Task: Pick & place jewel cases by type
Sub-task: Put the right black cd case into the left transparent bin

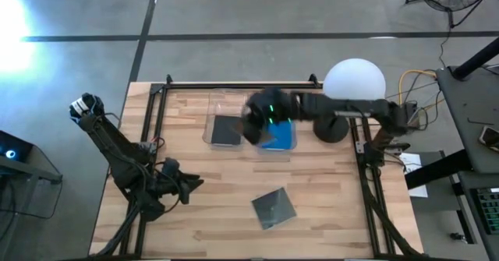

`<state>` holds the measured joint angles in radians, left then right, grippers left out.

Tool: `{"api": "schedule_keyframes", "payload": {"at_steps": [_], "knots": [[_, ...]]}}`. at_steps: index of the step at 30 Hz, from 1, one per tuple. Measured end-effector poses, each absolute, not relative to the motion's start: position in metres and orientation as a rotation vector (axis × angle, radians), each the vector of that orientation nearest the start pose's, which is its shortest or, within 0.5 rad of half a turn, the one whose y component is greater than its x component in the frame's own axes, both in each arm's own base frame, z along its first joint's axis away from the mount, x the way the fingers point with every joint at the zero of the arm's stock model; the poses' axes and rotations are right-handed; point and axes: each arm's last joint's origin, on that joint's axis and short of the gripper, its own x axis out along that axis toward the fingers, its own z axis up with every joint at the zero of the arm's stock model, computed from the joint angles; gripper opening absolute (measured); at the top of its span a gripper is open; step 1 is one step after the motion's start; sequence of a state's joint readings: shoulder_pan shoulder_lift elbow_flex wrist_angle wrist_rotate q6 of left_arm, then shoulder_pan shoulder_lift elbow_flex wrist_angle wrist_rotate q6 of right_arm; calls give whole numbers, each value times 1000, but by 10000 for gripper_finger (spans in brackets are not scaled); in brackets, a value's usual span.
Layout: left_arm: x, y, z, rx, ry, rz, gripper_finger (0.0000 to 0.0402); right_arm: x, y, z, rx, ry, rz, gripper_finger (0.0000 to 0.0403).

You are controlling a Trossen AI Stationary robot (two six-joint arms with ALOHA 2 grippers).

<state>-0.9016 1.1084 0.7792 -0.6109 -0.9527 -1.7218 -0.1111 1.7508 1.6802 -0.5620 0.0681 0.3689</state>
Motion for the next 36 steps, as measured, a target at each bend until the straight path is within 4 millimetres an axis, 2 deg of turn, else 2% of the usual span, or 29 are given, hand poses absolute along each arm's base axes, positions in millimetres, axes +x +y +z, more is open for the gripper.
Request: {"api": "schedule_keyframes", "payload": {"at_steps": [6, 9, 14, 20, 23, 28, 32, 36], "knots": [[143, -143, 247, -890, 362, 477, 135, 414, -90, 362, 431, 541, -287, 25], [140, -140, 245, -854, 382, 499, 135, 425, -109, 363, 541, 510, -299, 18], [135, -133, 240, -839, 418, 560, 135, 453, -132, 329, 701, 547, -330, 15], [132, -131, 238, -834, 457, 588, 135, 485, -139, 277, 795, 639, -338, 14], [131, -131, 237, -834, 463, 586, 135, 490, -142, 256, 849, 689, -398, 14], [131, -130, 236, -820, 466, 588, 135, 490, -140, 259, 845, 685, -424, 46], [129, -128, 232, -810, 470, 596, 135, 484, -137, 254, 787, 773, -448, 100], [127, -125, 232, -821, 469, 591, 135, 479, -133, 259, 711, 821, -489, 155]]}}
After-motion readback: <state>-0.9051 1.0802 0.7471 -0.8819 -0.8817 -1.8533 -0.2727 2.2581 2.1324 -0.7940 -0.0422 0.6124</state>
